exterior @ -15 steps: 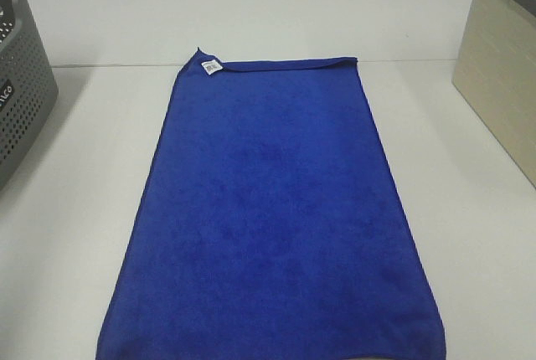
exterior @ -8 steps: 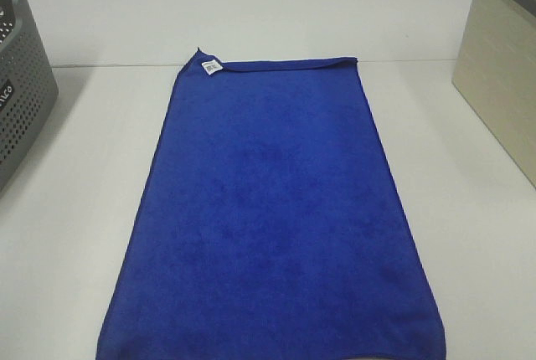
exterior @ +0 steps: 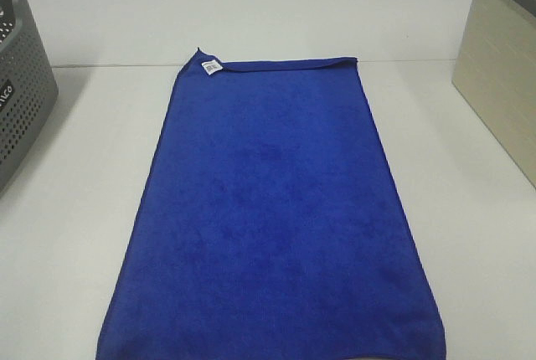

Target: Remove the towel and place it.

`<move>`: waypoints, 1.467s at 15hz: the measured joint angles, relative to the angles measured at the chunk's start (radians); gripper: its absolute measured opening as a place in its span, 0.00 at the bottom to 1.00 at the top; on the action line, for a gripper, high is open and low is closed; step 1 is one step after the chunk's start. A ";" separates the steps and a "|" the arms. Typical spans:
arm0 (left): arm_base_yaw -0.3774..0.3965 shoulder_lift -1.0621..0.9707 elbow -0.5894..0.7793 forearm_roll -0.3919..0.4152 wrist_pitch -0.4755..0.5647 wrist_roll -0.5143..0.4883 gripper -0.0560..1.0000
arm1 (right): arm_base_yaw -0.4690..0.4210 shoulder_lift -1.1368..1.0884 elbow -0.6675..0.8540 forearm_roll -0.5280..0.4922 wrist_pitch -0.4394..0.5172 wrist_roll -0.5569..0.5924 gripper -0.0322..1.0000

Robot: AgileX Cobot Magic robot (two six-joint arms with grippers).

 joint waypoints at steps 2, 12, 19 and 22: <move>0.000 0.000 0.000 0.000 0.007 -0.009 0.76 | 0.000 0.000 0.006 0.001 -0.021 -0.012 0.76; 0.000 0.000 0.033 -0.044 -0.041 -0.050 0.76 | 0.000 -0.090 0.010 0.006 -0.028 -0.024 0.76; 0.000 0.000 0.033 -0.044 -0.041 -0.053 0.76 | 0.000 -0.090 0.010 0.006 -0.028 -0.023 0.76; 0.000 0.000 0.033 -0.044 -0.041 -0.053 0.76 | 0.000 -0.090 0.010 0.006 -0.028 -0.022 0.76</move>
